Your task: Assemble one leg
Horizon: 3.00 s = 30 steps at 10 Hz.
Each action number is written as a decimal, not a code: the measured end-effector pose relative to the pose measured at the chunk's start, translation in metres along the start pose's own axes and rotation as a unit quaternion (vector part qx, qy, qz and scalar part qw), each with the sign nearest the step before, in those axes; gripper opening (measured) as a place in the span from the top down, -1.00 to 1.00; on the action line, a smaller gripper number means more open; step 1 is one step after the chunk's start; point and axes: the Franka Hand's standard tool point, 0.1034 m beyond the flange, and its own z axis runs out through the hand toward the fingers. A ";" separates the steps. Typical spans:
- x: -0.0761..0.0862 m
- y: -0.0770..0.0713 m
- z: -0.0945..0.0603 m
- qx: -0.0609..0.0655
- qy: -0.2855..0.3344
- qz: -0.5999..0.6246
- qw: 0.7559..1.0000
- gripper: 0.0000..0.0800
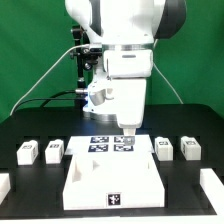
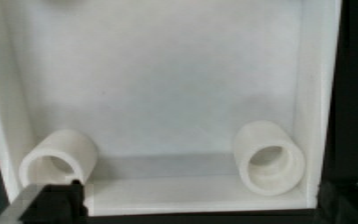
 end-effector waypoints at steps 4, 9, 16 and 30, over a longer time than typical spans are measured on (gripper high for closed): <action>-0.011 -0.032 0.020 0.005 0.002 0.003 1.000 -0.62; -0.025 -0.063 0.071 0.012 0.017 0.015 1.000 -0.62; -0.025 -0.063 0.073 0.013 0.017 0.030 0.999 0.40; 0.039 0.008 0.067 -0.004 0.030 0.025 0.999 0.85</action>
Offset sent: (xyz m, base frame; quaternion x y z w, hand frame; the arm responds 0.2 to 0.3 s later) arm -0.0718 -0.0269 -0.0321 -0.0147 -0.0217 -0.0536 0.9982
